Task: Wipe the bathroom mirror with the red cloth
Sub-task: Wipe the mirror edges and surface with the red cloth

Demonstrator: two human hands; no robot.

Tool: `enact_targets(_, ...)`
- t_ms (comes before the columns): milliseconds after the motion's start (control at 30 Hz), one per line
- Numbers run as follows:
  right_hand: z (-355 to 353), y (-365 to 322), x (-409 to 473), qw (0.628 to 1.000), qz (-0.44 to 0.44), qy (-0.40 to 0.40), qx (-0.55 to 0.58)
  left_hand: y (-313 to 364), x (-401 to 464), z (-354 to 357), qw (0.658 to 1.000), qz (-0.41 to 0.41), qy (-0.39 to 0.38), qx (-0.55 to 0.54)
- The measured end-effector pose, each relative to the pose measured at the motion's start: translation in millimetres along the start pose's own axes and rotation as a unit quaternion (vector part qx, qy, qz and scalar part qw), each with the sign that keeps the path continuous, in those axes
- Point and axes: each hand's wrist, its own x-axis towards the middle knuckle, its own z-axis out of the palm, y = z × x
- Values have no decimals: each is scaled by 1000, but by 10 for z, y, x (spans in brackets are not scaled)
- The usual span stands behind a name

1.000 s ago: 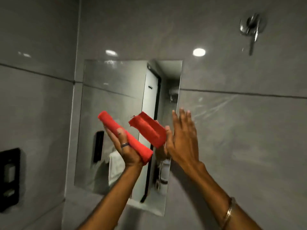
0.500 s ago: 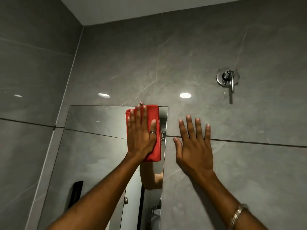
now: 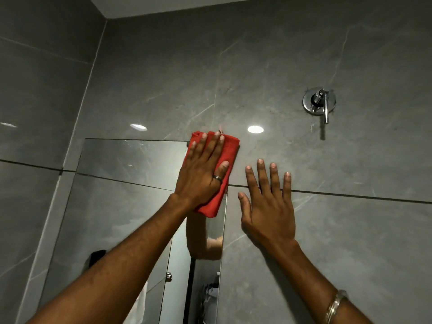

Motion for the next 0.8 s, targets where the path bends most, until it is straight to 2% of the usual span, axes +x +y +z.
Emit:
enact_targets(100,9,4,6,1000,4,5,-4,160,74,31,995,-96,18,-6)
enact_targets(167,20,16,-1,1000,4,12,-9,288,45,69,992,-126,25,2)
enact_targets(233,42,8,-33,1000,1,18,-9,309,-55,93,995,-98,23,3)
enact_targets(367,55,2,-103,1000,-4,24,-3,112,-289,101,1000,27,4,14)
enact_targets(433,47,1,-134,1000,-5,22,-1,29,-286,84,1000,-3,7,13)
enact_targets(600,51,-12,-141,1000,-3,16,-12,255,-140,69,988,-148,33,-8)
enact_targets(800,65,-26,-166,1000,9,15,-5,300,-191,84,990,-138,14,3)
